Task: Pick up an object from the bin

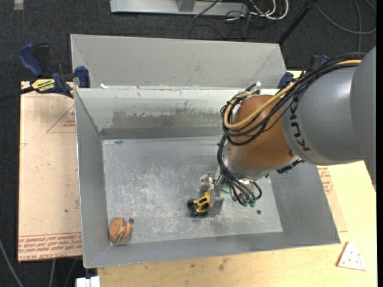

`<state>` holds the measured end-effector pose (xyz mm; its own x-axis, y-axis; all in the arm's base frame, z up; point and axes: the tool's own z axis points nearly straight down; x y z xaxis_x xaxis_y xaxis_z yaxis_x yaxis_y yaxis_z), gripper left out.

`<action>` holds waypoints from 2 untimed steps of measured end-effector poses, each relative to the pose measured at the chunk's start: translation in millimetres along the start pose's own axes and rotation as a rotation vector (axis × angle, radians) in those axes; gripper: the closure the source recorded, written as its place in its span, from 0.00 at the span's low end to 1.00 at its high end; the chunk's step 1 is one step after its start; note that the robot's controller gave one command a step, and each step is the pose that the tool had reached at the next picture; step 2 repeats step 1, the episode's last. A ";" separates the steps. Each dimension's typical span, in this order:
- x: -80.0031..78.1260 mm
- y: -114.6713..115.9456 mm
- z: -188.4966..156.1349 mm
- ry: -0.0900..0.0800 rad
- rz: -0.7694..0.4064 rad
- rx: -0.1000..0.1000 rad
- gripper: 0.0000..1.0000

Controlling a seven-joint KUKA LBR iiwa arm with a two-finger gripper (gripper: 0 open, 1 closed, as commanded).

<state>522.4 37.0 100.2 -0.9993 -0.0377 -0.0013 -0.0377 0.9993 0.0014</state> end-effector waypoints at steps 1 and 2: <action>6.8 1.9 -139.5 -0.002 0.034 0.001 1.00; 6.8 1.9 -139.5 -0.002 0.034 0.001 1.00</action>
Offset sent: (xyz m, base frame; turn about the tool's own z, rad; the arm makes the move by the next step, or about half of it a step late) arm 0.0000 0.0000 0.0000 0.0000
